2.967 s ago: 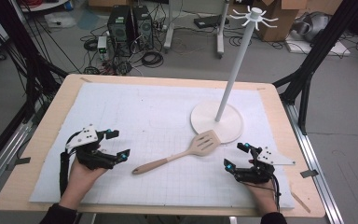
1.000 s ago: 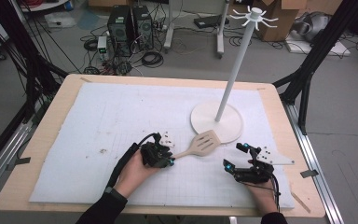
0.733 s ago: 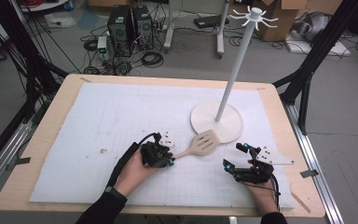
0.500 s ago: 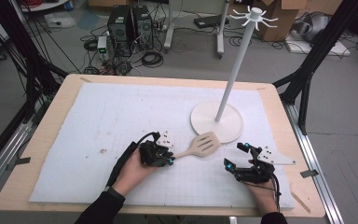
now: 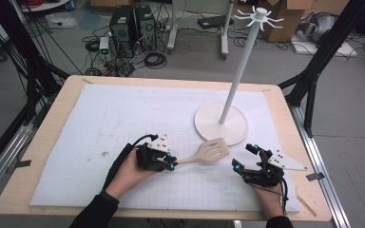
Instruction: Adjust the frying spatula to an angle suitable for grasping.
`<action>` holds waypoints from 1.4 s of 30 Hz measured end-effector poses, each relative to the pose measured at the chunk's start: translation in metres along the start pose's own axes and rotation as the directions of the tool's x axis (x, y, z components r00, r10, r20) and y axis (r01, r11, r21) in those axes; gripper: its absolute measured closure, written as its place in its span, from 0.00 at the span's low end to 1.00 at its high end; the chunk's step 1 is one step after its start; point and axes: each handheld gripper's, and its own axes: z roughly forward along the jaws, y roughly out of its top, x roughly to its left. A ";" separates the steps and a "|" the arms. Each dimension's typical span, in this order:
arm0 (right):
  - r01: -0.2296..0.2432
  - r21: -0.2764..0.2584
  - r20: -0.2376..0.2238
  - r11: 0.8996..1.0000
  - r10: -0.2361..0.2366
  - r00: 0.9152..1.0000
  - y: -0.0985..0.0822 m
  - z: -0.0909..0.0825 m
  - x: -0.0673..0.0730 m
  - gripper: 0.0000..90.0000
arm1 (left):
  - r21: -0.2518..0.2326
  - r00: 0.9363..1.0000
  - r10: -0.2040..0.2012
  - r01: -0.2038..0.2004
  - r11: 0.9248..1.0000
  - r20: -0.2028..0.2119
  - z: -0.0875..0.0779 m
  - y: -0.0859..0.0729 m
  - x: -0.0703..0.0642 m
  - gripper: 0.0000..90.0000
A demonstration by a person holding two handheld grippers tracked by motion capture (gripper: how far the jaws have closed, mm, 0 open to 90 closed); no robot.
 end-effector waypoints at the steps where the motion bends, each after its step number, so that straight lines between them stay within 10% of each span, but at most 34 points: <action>1: -0.001 -0.018 0.011 1.000 0.001 1.000 0.000 -0.002 0.000 0.17 | 0.006 1.000 0.015 -0.015 1.000 0.014 -0.001 -0.001 0.000 0.85; 8: -0.029 -0.051 0.028 0.998 0.030 0.999 -0.001 -0.006 -0.004 0.17 | 0.019 0.992 0.094 -0.096 0.995 0.082 -0.002 -0.007 -0.003 0.85; 13: -0.024 -0.044 0.026 0.999 0.025 0.999 -0.001 -0.005 -0.004 0.17 | 0.034 0.967 0.204 -0.211 0.977 0.153 0.002 -0.011 -0.008 0.85; 22: -0.014 -0.023 0.018 1.000 0.015 1.000 -0.001 -0.003 -0.002 0.17 | 0.049 0.958 0.234 -0.246 0.968 0.167 0.011 -0.013 -0.009 0.85; 26: -0.010 -0.017 0.015 1.000 0.011 1.000 -0.001 -0.002 -0.002 0.17 | 0.039 0.960 0.231 -0.240 0.970 0.157 0.012 -0.014 -0.009 0.83; 29: -0.004 -0.015 0.012 1.000 0.004 1.000 -0.001 -0.002 -0.002 0.17 | -0.014 0.979 0.153 -0.153 0.988 0.136 0.006 -0.013 -0.006 0.60; 34: 0.006 -0.013 0.015 1.000 -0.006 1.000 -0.001 -0.002 -0.002 0.17 | -0.102 0.989 0.099 -0.087 0.991 0.114 -0.012 -0.013 -0.002 0.41; 42: 0.019 0.026 -0.031 0.999 -0.018 0.999 0.002 0.003 0.001 0.16 | -0.342 1.000 0.008 -0.006 0.940 0.005 -0.073 -0.050 0.001 0.27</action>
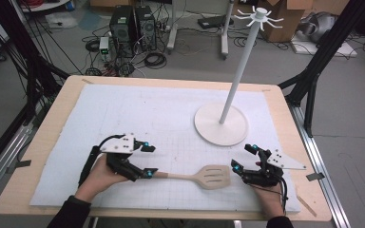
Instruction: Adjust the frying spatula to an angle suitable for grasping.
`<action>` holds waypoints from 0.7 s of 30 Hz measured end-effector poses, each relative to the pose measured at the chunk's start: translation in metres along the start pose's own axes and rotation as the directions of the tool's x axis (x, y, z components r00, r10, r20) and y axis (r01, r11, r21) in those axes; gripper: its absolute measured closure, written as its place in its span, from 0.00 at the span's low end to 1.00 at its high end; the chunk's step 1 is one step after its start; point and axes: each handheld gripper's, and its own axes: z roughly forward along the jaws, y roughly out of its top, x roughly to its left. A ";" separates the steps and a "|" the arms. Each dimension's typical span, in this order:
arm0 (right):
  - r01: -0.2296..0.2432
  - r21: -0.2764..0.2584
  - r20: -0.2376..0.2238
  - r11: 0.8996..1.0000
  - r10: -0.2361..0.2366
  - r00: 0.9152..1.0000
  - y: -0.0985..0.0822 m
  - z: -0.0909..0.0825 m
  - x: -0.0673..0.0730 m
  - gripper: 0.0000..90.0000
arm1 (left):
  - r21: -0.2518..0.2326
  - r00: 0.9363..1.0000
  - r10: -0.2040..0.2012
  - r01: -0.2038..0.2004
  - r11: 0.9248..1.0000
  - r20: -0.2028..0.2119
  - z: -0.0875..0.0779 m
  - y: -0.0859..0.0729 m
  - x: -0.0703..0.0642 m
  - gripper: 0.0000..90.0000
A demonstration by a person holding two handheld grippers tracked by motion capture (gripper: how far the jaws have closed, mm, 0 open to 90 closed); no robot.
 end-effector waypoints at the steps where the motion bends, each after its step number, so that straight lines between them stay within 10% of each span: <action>1: 0.004 0.008 -0.005 1.000 -0.004 1.000 0.001 0.001 0.001 0.16 | 0.000 1.000 0.000 0.000 1.000 0.000 0.000 0.000 0.000 0.27; 13: 0.024 0.033 -0.089 0.999 -0.021 0.996 0.013 0.004 0.007 0.16 | -0.168 0.984 -0.086 0.059 0.984 -0.158 -0.078 -0.037 0.001 0.21; 21: 0.052 0.036 -0.140 0.998 -0.046 0.989 0.026 0.006 0.013 0.16 | -0.216 0.972 -0.135 0.092 0.972 -0.194 -0.096 -0.055 0.001 0.19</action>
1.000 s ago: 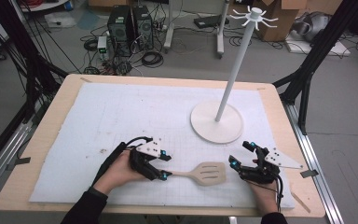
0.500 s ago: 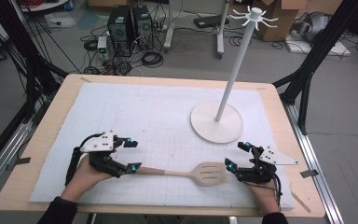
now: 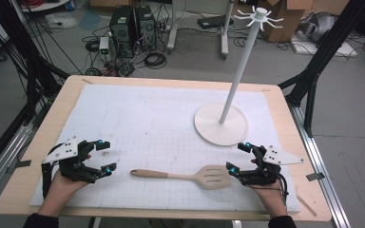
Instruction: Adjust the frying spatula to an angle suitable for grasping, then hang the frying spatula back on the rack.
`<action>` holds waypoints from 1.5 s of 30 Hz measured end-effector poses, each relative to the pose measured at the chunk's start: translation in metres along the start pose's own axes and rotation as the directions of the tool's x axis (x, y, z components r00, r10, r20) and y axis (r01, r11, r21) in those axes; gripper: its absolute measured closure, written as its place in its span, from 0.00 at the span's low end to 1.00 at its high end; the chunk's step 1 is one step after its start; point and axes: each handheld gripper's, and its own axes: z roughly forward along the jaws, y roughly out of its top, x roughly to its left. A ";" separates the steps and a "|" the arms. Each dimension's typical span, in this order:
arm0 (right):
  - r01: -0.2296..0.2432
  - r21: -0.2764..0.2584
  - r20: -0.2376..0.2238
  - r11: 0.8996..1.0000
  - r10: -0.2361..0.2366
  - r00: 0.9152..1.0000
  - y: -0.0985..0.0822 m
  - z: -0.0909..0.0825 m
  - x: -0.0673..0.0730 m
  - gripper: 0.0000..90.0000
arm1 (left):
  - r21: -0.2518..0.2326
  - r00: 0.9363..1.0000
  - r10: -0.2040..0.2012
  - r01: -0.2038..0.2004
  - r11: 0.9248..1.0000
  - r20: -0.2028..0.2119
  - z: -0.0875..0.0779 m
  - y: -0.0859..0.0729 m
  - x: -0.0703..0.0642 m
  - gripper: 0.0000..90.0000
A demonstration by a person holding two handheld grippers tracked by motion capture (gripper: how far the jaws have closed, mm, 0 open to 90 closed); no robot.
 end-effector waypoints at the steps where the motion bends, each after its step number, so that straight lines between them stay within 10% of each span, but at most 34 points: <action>1: 0.000 0.000 0.000 1.000 0.000 1.000 0.000 0.000 0.000 0.16 | 0.000 1.000 0.000 0.000 1.000 0.000 0.000 0.000 0.000 0.19; 33: 0.080 0.076 -0.103 0.994 -0.072 0.992 0.037 0.025 0.021 0.11 | -0.007 1.000 -0.018 0.019 1.000 0.015 -0.010 -0.002 -0.005 0.18; 39: 0.121 0.137 -0.159 0.983 -0.098 0.982 0.046 0.048 0.032 0.11 | -0.002 0.999 -0.008 0.008 1.000 0.041 -0.011 -0.005 -0.011 0.18; 45: 0.193 0.239 -0.241 0.952 -0.134 0.961 0.045 0.084 0.048 0.16 | 0.010 0.998 0.002 -0.003 1.000 0.058 -0.007 -0.007 -0.015 0.18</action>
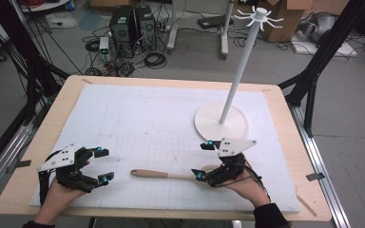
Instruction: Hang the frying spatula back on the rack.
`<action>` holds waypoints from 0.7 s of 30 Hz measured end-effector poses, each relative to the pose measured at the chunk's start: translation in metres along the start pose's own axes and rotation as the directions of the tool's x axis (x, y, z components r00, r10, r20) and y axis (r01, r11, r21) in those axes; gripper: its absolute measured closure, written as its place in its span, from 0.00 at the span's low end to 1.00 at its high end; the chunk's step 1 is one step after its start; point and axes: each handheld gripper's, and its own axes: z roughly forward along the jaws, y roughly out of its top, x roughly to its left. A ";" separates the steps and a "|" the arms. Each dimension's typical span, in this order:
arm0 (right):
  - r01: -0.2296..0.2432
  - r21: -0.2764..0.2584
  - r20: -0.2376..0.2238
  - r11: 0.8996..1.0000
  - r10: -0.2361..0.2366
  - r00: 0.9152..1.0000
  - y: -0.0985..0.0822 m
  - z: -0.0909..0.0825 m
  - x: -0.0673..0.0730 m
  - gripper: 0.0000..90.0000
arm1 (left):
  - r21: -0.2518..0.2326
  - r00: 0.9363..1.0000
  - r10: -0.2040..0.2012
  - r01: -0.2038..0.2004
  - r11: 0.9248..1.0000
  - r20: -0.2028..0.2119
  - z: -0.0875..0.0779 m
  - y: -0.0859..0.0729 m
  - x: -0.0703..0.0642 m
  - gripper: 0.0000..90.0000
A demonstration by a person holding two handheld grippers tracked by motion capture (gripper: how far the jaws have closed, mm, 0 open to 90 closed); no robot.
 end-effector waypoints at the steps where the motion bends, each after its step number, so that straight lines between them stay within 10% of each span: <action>1: 0.000 0.000 0.000 1.000 0.000 1.000 0.000 0.000 0.000 0.16 | 0.003 1.000 0.005 -0.005 1.000 -0.001 0.001 0.000 -0.001 0.18; 11: 0.043 0.173 -0.048 0.984 -0.035 0.998 0.003 0.039 0.005 0.20 | 0.002 1.000 0.007 -0.007 1.000 0.011 0.002 -0.001 -0.004 0.18; 20: 0.111 0.324 -0.096 0.940 -0.084 0.992 0.004 0.065 0.012 0.33 | 0.007 1.000 0.004 -0.004 1.000 0.016 0.002 -0.002 -0.004 0.18; 21: 0.134 0.374 -0.113 0.918 -0.098 0.989 0.004 0.071 0.013 0.42 | 0.007 1.000 0.003 -0.003 1.000 0.015 0.002 -0.002 -0.004 0.18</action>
